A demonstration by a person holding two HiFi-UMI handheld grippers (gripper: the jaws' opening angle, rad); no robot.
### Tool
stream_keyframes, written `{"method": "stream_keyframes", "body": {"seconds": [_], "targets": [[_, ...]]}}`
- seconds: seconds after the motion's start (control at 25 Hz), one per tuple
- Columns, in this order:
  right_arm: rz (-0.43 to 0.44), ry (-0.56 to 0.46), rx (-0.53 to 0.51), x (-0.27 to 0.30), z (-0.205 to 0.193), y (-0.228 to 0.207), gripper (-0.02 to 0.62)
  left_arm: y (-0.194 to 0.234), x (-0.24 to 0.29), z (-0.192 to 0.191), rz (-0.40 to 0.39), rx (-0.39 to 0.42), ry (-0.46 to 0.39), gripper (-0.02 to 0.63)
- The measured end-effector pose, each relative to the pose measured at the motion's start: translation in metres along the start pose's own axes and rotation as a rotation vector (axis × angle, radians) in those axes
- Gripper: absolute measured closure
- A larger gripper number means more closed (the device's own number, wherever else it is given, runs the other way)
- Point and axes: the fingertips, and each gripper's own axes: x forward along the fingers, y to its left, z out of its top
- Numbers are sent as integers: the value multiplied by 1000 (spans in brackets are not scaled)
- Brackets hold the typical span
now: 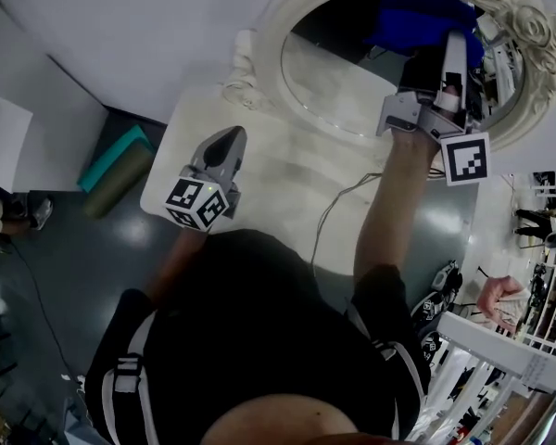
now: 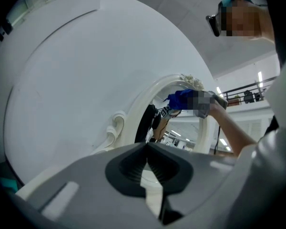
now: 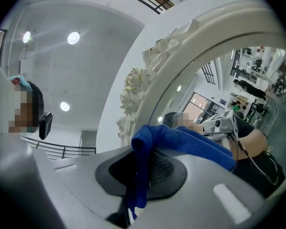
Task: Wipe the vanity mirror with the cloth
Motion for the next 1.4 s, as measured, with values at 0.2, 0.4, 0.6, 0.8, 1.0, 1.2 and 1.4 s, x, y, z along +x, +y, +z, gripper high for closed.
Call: {"method": "stream_keyframes", "body": {"seconds": [0.2, 0.4, 0.6, 0.8, 1.0, 1.2, 1.4], "targets": [[-36, 91, -78, -44, -34, -7, 566, -6, -2, -5, -4, 4, 20, 597], [-68, 263, -269, -99, -85, -12, 566, -15, 0, -16, -12, -3, 58, 597], [-173, 480, -349, -189, -164, -31, 566, -25, 5, -28, -25, -4, 83, 597], [-326, 552, -241, -263, -204, -48, 568, -39, 9, -44, -45, -4, 119, 597], [-397, 620, -265, -299, -216, -52, 571, -57, 12, -61, -80, -3, 162, 597], [-423, 629, -237, -317, -221, -54, 571, -70, 14, -68, -106, 0, 177, 597], [-419, 635, -233, -320, -224, -53, 571, -76, 17, -71, -119, 3, 184, 597]]}}
